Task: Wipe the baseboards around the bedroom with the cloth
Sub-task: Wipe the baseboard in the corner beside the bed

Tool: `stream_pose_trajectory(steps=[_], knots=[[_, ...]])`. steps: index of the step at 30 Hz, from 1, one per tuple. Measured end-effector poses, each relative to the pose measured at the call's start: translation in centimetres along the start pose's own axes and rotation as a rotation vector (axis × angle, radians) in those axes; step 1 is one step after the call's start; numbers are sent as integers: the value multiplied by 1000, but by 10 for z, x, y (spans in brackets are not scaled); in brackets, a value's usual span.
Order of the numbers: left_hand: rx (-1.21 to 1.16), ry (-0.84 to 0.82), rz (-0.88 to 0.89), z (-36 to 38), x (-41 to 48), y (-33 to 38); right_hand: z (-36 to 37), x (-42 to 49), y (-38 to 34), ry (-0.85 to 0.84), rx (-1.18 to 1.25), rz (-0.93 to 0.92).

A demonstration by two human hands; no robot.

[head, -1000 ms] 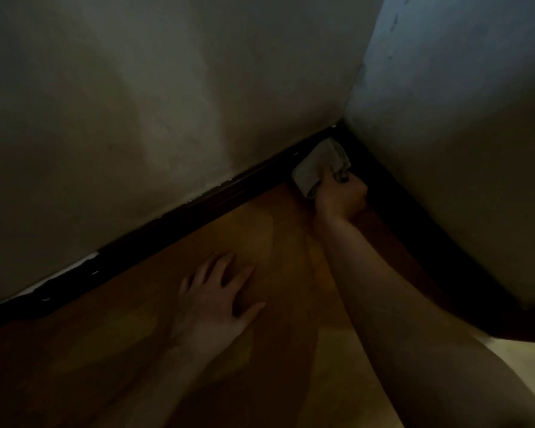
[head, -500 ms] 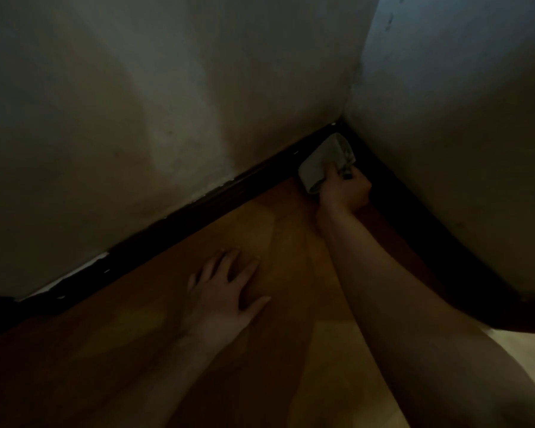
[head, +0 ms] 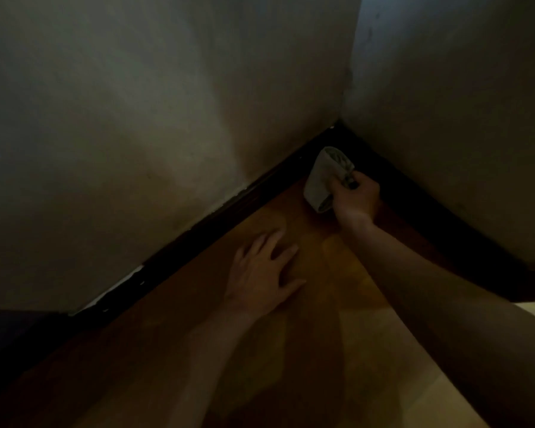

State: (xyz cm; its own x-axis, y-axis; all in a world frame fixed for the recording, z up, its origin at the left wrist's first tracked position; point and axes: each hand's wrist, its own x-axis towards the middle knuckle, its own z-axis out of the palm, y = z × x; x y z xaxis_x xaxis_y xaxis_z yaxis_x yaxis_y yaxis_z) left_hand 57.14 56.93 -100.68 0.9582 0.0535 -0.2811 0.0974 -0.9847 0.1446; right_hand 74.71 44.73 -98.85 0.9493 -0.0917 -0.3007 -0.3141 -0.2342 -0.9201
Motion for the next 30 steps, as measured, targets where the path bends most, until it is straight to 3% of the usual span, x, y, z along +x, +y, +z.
stream_pose_trajectory(steps=[9, 14, 17, 21, 30], knots=[[-154, 315, 183, 49, 18, -24, -4, 3, 17, 222, -57, 63], [-159, 435, 208, 56, 20, -25, 12, 14, 7, 335, -24, -1], [-128, 466, 192, 60, 22, -24, 29, 22, -3, 367, -11, 18], [-122, 484, 196, 63, 22, -27, 34, 27, -5, 416, 175, 189], [-144, 475, 224, 61, 22, -28, 6, 16, 22, 507, 192, 168]])
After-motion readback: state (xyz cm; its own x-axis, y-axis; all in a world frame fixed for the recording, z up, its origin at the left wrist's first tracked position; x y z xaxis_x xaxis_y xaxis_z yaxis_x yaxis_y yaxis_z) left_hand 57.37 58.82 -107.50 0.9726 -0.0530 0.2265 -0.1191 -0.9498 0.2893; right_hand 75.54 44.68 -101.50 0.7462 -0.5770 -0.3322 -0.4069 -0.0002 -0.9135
